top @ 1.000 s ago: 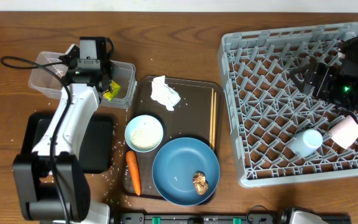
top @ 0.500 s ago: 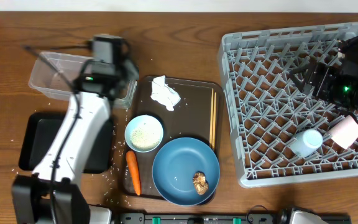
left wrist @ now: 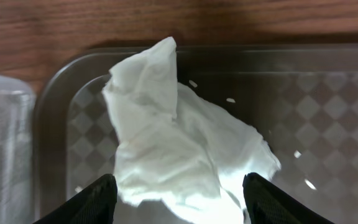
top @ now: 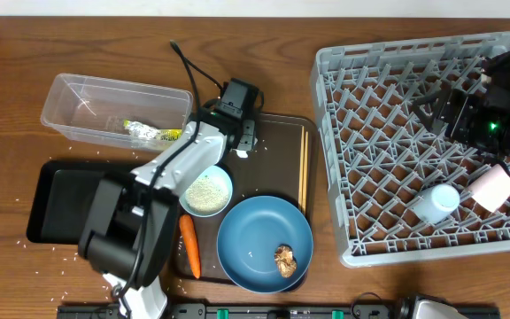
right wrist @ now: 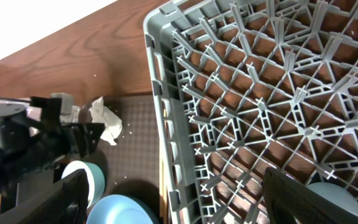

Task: Sort waste into correct bins and load items into the dishwasher rack
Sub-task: 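Grasp the white tissue on the brown tray with the left gripper, then drop the tissue into the clear plastic container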

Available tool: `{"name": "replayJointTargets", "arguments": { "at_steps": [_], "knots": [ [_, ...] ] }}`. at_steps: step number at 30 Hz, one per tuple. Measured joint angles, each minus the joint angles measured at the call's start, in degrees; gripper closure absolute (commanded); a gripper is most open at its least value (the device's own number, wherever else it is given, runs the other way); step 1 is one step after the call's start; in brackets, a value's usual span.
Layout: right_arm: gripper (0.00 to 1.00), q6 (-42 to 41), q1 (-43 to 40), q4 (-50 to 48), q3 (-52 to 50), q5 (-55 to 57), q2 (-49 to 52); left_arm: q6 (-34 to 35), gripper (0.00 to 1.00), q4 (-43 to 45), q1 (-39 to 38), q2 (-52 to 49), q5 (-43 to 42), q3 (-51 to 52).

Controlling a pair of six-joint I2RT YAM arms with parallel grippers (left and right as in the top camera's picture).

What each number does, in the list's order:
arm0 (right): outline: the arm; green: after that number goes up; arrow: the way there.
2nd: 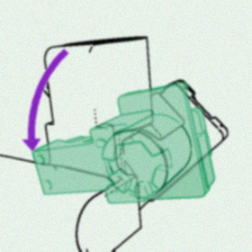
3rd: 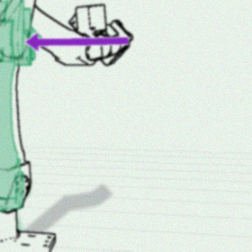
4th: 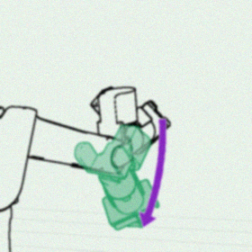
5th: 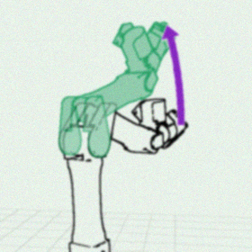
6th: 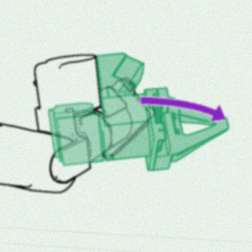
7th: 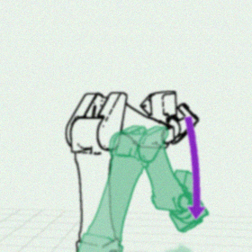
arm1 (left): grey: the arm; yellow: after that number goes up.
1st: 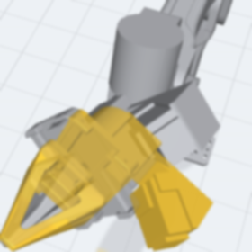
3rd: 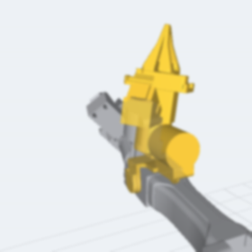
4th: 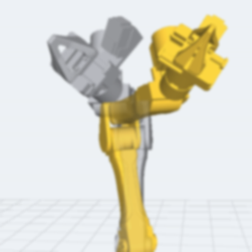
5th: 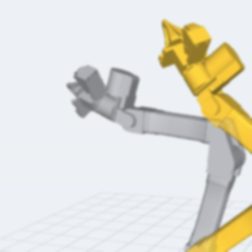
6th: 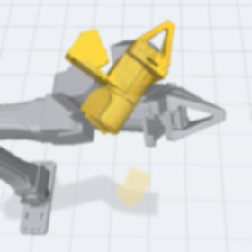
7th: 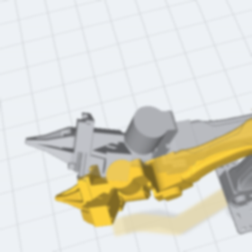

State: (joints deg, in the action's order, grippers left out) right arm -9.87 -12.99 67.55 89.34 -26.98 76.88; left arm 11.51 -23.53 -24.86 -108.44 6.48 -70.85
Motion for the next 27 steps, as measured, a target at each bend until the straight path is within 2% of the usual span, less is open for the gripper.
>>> {"name": "replayJointTargets", "arguments": {
  "at_steps": [4, 5, 7, 8, 10, 15, 18, 23, 27],
  "knots": [
    [0.18, 0.0, 0.0, 0.0, 0.0, 0.0, 0.0, -0.22, 0.35, 0.74, 0.0, -2.89, 0.2, 0.0],
    [0.18, 0.0, 0.0, 0.0, 0.0, 0.0, 0.0, -0.28, 0.38, 0.9, 0.0, -3.56, 0.22, 0.0],
    [0.18, 0.0, 0.0, -0.02, 0.0, 0.0, 0.0, -0.39, 0.51, 1.2, 0.0, -4.59, 0.37, 0.0],
    [0.17, 0.0, 0.0, -0.02, 0.0, 0.0, 0.0, -0.39, 0.62, 1.4, 0.0, -4.94, 0.35, 0.0],
    [0.17, 0.0, 0.0, -0.04, 0.0, 0.0, 0.0, -0.94, 0.92, 2.03, 0.0, -5.07, 0.0, 0.0],
    [0.17, 0.0, 0.0, -0.02, 0.0, 0.0, 0.0, -1.09, 0.94, 2.08, 0.04, -4.72, -2.69, 0.0],
    [0.16, 0.0, 0.0, 0.0, 0.0, -0.02, 0.0, -0.96, 0.94, -1.64, 0.0, -1.95, -5.14, -0.02],
    [0.16, 0.0, 0.0, 0.02, -0.04, 0.0, 0.0, -0.83, 0.94, -6.99, 0.48, 9.77, -6.05, -1.38],
    [0.16, 0.0, 0.0, 0.0, -0.04, 0.0, 0.0, -0.83, 0.94, -8.87, 4.22, 21.24, -4.07, -3.48]
  ]
}}
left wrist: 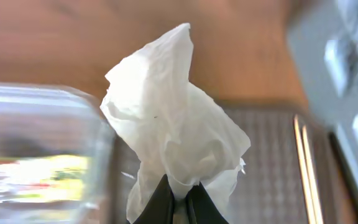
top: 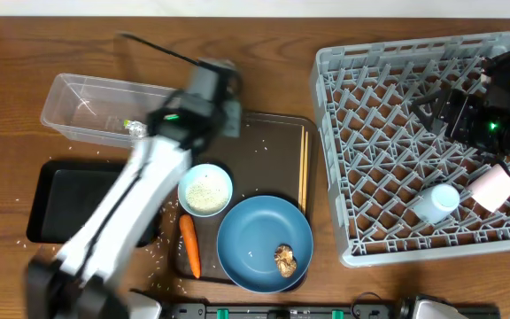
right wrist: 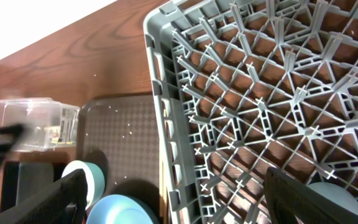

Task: Sort waste into correct bins and load items into the dishwasher rack
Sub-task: 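Drop the tissue into the clear plastic container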

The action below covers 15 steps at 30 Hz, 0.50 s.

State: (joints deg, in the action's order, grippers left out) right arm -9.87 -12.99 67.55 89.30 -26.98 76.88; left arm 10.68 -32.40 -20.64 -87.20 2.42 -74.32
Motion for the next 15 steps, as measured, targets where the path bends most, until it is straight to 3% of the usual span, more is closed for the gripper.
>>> {"name": "replayJointTargets", "arguments": {
  "at_steps": [4, 10, 12, 15],
  "knots": [
    [0.16, 0.0, 0.0, 0.0, 0.0, 0.0, 0.0, 0.24, 0.94, -0.22, 7.69, 4.22, 2.23, -1.36],
    [0.16, -0.02, 0.0, 0.11, 0.0, 0.0, 0.0, 0.85, 0.92, -0.35, 17.05, -4.33, 0.28, -1.22],
    [0.16, -0.02, 0.0, 0.28, 0.0, 0.0, 0.0, 0.37, 0.48, -0.35, 18.05, -7.61, -1.09, -0.85],
    [0.16, 0.0, 0.0, 0.76, 0.0, 0.0, 0.0, 0.42, 0.31, -0.22, 18.38, -10.36, -2.38, -0.2]
  ]
}}
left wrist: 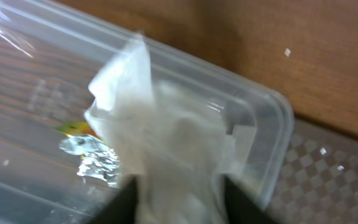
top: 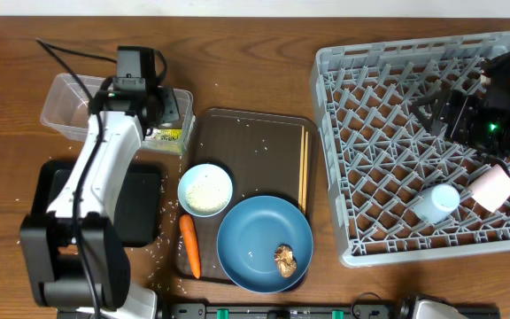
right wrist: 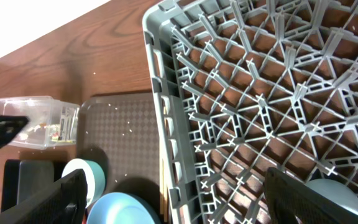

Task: Sort waste into correct bins and load items into the dishwasher rack
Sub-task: 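Drop the tissue into the clear plastic container, then grasp the carrot beside the blue plate with the left gripper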

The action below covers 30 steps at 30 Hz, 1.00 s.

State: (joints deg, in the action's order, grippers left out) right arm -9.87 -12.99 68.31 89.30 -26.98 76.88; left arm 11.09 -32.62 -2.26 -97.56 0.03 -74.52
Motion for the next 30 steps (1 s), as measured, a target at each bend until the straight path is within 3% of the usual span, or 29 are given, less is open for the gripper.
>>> {"name": "replayJointTargets", "arguments": {
  "at_steps": [3, 13, 18, 22, 26, 30],
  "knots": [
    [0.14, 0.0, 0.0, 0.02, 0.0, 0.0, 0.0, -0.07, 0.26, -1.31, -0.02, 0.11, -1.31, 0.0],
    [0.13, 0.0, 0.0, -0.17, 0.0, 0.02, 0.0, -0.26, 0.3, -22.01, -0.81, 13.46, -10.69, -2.95],
    [0.13, 0.0, 0.0, -1.05, -0.02, 0.0, 0.0, -2.49, 0.33, -29.31, -6.23, 16.63, -11.98, -3.19],
    [0.13, 0.0, 0.0, -1.97, -0.02, 0.02, 0.0, -3.78, 0.37, -30.36, -12.87, 15.32, -10.08, -1.27],
    [0.13, 0.0, 0.0, -1.36, -0.02, 0.02, 0.0, -1.4, 0.55, -32.54, -16.48, 14.4, -7.65, 2.29],
    [0.13, 0.0, 0.0, -0.66, -0.02, 0.02, 0.0, 5.62, 0.63, -36.98, -15.89, 14.4, -4.7, 5.18]
  ]
}}
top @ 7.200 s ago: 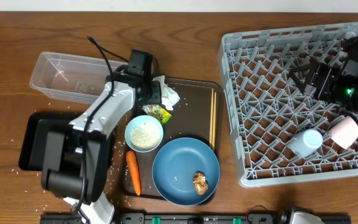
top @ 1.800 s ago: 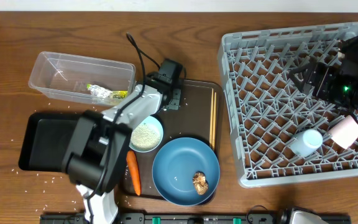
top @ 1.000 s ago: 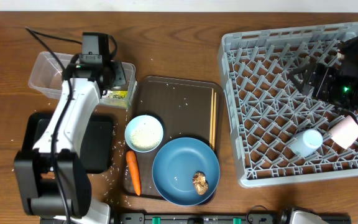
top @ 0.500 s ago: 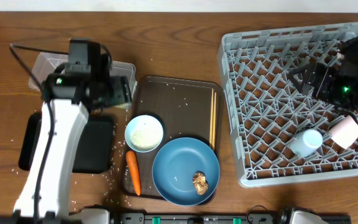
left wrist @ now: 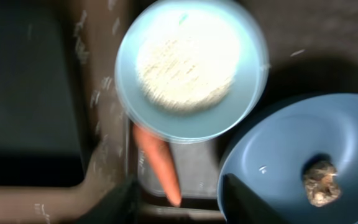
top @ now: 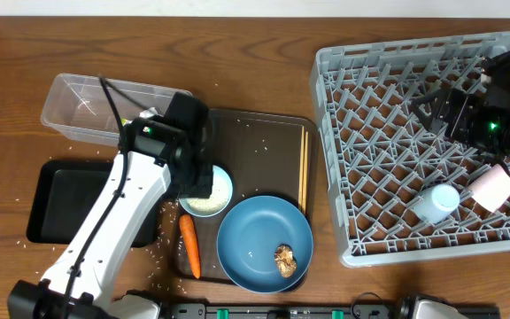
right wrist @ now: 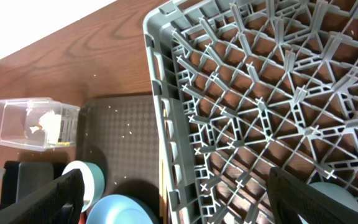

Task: Sort waste into correct bins and load items into the dishwasher rack
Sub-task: 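Grasp the carrot beside the blue plate with the left gripper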

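My left gripper point(left wrist: 180, 202) hangs open and empty over the brown tray point(top: 264, 146). Straight below it are a small bowl of rice point(left wrist: 188, 62) and a carrot point(left wrist: 160, 165). A blue plate point(left wrist: 291, 149) beside them carries a food scrap point(left wrist: 319, 183). In the overhead view my left arm partly covers the rice bowl point(top: 211, 199). A white tissue point(right wrist: 48, 122) lies in the clear bin point(top: 104, 106) beside a yellow wrapper. My right gripper point(right wrist: 179, 193) is open above the grey dish rack point(top: 414, 133), nothing between its fingers.
A black tray point(top: 56, 199) lies at the left, with rice grains scattered around it. Chopsticks point(top: 305, 168) rest along the brown tray's right edge. A white cup point(top: 436, 202) and a pink cup point(top: 494, 186) sit in the rack's near right corner.
My left gripper was over the clear bin with the tissue between its fingers. Now it is open and empty over the rice bowl, and the tissue lies in the bin. The right arm is unmoved.
My left gripper stood open around the tissue on the brown tray. Then it was shut on the tissue, lifted near the clear bin. Then it was over the bin. Now the tissue is in the bin and the gripper is above the rice bowl.
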Available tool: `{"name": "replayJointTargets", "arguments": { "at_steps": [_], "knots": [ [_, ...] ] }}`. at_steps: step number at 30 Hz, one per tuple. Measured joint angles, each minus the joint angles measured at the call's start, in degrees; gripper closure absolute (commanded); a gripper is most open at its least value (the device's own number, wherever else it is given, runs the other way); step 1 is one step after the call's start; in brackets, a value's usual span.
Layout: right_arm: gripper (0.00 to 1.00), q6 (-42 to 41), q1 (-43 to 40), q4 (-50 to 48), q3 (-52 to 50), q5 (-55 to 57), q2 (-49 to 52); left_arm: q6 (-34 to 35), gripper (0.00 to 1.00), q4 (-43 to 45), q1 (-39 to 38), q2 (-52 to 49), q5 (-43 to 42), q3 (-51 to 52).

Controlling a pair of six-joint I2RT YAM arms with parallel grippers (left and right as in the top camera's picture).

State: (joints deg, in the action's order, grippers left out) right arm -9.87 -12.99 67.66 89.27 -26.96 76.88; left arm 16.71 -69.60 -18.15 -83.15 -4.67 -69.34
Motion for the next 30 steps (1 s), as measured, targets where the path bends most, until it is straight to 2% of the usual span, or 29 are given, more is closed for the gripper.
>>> {"name": "replayJointTargets", "arguments": {
  "at_steps": [7, 10, 12, 14, 18, 23, 30],
  "knots": [
    [0.12, 0.0, 0.0, -0.09, 0.0, 1.22, 0.02, 6.62, 0.62, -0.87, 0.24, 1.62, 0.52, 9.51],
    [0.12, 0.0, 0.0, -0.15, 0.0, 1.99, 0.15, 7.54, 0.56, 0.7, 0.26, 4.61, -0.76, 13.86],
    [0.12, 0.0, 0.0, -0.15, 0.0, 2.29, 0.42, 8.13, 0.49, 2.67, 0.26, 7.23, -2.03, 16.94],
    [0.12, 0.0, 0.0, -0.15, 0.0, 2.47, 0.74, 8.81, 0.47, 5.7, 0.24, 9.42, -3.34, 20.37],
    [0.12, 0.0, 0.0, -0.46, 0.0, 2.62, 1.31, 9.27, 0.46, 12.66, 0.24, 10.34, -5.09, 26.34],
    [0.12, 0.0, 0.0, -0.44, 0.0, 2.78, 2.03, 9.46, 0.46, 17.31, 0.26, 9.94, -6.03, 32.22],
    [0.12, 0.0, 0.0, -0.42, 0.0, 2.82, 2.19, 10.58, 0.46, 23.63, 0.26, 9.64, -6.16, 33.66]
  ]
}}
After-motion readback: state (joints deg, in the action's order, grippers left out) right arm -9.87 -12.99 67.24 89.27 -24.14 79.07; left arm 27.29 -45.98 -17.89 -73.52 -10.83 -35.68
